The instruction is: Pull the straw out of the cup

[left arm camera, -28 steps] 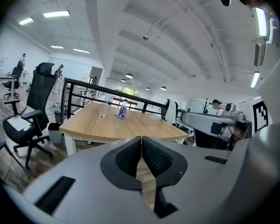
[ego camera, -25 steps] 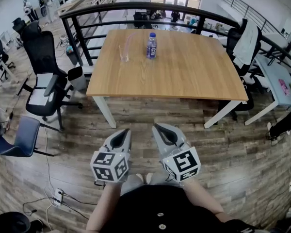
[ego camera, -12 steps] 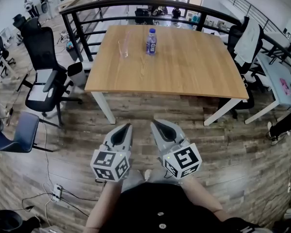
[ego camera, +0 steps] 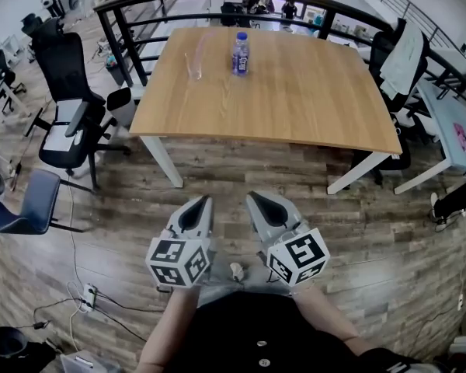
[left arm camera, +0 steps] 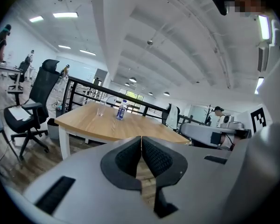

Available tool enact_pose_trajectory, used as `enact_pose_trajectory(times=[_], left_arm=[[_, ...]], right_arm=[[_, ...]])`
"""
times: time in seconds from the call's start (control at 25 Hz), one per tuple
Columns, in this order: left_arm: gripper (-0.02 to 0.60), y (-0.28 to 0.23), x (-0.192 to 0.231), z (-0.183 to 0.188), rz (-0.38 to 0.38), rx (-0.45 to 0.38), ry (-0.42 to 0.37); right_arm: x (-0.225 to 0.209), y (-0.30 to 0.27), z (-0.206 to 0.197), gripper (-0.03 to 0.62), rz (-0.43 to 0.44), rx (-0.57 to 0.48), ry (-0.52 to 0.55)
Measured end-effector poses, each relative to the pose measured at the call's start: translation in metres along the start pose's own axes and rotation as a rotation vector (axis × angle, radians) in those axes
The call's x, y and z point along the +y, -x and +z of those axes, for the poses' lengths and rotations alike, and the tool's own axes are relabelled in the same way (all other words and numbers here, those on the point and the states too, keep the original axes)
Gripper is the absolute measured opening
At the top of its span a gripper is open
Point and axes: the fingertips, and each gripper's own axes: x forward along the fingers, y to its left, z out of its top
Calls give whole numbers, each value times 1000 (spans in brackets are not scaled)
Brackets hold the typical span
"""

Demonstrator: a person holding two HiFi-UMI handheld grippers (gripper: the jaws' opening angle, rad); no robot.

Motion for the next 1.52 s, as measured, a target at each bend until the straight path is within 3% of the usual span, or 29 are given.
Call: enact_pose_trajectory(times=[0.24,0.64,1.52], left_arm=[[20,-13,8,-14,28,33,33],[20,-66,51,3,15,51,33],[20,-218,213,151,-108,29,-39]], right_arm=[[-4,-9,-5,-2,39,4,27],[-38,-74,-15,-2,39,45,-5],[-118,-316,55,-2,-52,5,23]])
